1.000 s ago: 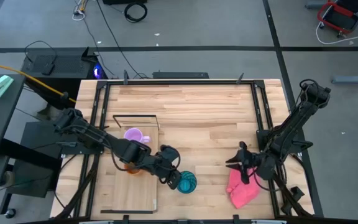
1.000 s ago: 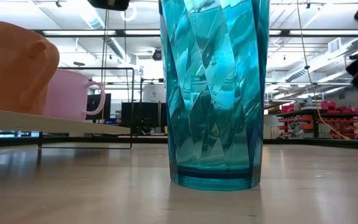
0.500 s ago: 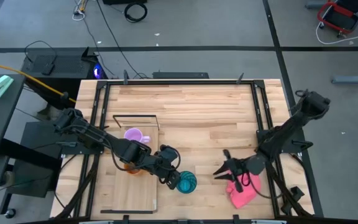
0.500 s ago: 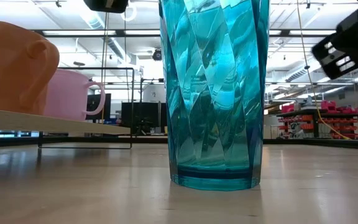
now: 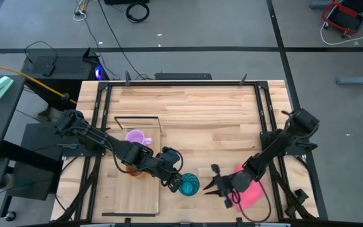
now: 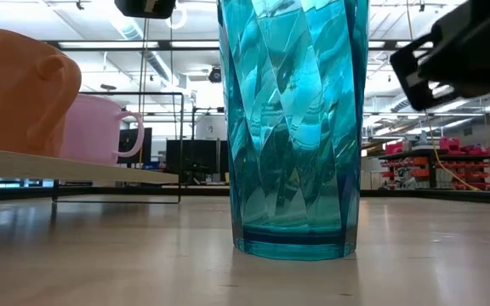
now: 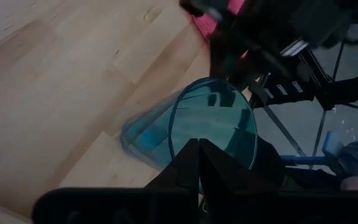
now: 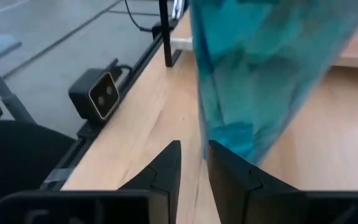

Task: Stack small to large cups/mugs on shelf
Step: Put the blue cup on the shelf

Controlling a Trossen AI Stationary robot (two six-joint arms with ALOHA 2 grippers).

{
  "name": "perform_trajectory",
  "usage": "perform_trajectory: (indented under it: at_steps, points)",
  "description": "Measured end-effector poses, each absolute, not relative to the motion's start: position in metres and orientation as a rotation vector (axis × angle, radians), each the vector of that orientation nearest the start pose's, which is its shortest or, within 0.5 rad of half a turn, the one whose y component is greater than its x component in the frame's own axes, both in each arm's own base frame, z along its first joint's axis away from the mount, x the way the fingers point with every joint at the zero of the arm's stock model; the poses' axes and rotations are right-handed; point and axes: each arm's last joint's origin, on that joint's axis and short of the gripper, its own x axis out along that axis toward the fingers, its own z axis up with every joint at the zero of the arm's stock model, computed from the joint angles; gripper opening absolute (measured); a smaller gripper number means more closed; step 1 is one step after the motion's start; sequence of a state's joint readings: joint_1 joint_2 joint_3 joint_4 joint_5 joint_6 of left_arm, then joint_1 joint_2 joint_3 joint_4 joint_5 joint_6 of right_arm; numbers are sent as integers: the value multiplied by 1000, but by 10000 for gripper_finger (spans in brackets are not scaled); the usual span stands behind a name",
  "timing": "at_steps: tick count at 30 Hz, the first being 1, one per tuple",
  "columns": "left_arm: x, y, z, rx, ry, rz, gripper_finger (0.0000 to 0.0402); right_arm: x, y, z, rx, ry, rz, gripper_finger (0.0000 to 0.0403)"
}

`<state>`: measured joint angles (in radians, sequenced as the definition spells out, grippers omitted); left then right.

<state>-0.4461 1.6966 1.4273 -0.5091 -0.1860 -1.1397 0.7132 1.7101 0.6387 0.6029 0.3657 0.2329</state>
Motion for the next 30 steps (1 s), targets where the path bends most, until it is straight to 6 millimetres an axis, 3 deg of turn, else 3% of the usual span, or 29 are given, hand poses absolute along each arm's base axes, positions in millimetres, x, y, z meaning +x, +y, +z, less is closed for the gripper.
perform_trajectory:
  at_steps: [13, 30]
  points:
    - [337, -158, 289, -826, 796, 200, 14, 290, 196, 127, 1, 479, 265, 74]
    - [335, -158, 288, -808, 818, 211, 17, 318, 169, 138, 19, 451, 259, 51]
